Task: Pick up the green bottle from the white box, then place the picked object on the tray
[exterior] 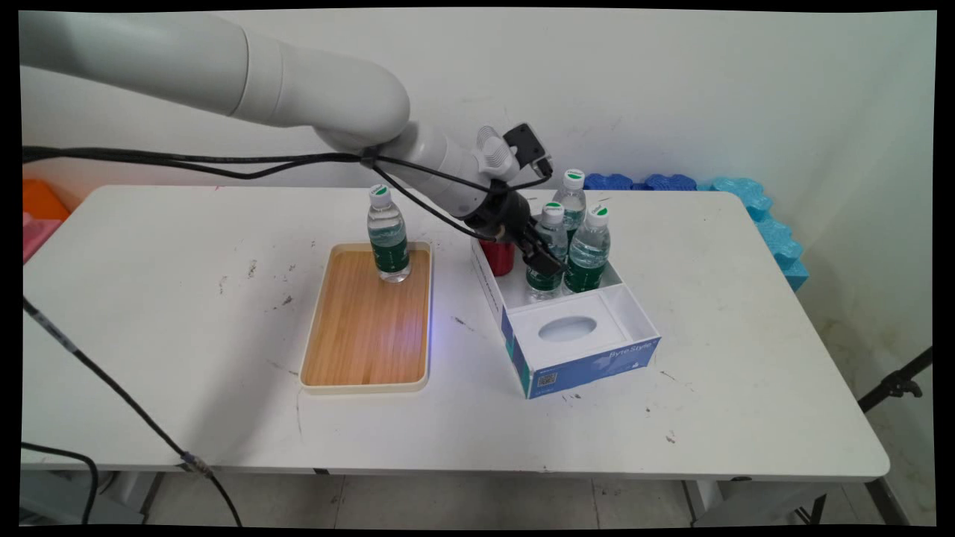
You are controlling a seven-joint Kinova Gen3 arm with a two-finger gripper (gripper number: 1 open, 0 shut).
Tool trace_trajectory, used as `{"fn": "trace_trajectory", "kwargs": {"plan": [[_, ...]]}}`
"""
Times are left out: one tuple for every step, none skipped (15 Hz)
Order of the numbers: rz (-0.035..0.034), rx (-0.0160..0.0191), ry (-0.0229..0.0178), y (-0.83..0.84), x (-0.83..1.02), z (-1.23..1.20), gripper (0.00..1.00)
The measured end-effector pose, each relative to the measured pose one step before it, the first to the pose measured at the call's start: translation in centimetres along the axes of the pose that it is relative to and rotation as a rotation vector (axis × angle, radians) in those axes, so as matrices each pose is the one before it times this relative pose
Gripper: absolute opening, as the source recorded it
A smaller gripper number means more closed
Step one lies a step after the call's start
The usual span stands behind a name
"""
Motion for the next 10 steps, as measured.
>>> {"fn": "trace_trajectory", "kwargs": {"plan": [[0.00262,-0.00183,-0.00003,-0.024,-0.07,0.154,1.0],[0.00239,-0.00278,0.00107,-0.017,-0.057,0.179,1.0],[0.00243,-0.0032,0.00256,-0.002,-0.017,0.144,0.0],[0.00294,-0.00231,0.00221,-0.013,-0.01,0.107,0.0],[0.00216,-0.00101,0.00219,-0.033,-0.031,0.058,0.0],[0.00204,-0.00057,0.00124,-0.04,-0.033,0.046,0.0],[0.00174,0.00028,0.00157,-0.039,-0.036,-0.034,0.0],[0.00367,-0.00034,0.00132,-0.046,-0.049,-0.063,0.0],[0.0048,0.00129,0.00169,-0.076,-0.076,-0.204,0.0],[0.00425,0.00187,0.0011,-0.09,-0.103,-0.297,0.0]]}}
